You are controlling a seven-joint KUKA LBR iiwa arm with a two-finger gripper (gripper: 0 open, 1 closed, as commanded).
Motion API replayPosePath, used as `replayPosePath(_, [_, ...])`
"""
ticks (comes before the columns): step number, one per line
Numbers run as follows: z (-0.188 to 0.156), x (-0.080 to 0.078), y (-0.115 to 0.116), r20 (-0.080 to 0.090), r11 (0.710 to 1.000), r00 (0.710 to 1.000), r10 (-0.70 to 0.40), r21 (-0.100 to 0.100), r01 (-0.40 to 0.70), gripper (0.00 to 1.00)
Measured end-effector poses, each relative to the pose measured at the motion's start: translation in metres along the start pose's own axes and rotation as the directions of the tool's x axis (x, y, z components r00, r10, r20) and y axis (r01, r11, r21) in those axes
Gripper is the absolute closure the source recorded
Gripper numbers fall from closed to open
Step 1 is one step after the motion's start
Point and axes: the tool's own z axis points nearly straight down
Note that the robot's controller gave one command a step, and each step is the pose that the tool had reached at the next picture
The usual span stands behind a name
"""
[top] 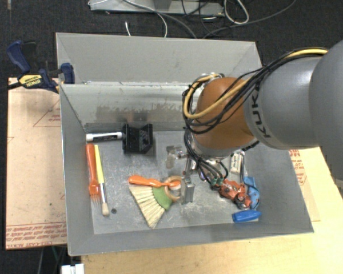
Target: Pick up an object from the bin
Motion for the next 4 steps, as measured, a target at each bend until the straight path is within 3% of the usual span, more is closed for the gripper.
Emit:
replayPosePath(1, [-0.013,0.009,0.019,0.004,0.998,0.998,-0.061,0.002,0.061,0.00])
replayPosePath(2, [-0.004,0.019,0.030,-0.001,0.985,0.985,-0.174,-0.001,0.174,0.00])
replayPosePath(3, [0.040,0.009,0.081,0.008,0.954,0.954,-0.301,0.000,0.301,0.00])
replayPosePath(4, [0.038,0.023,0.040,0.006,0.925,0.925,-0.380,0.002,0.380,1.00])
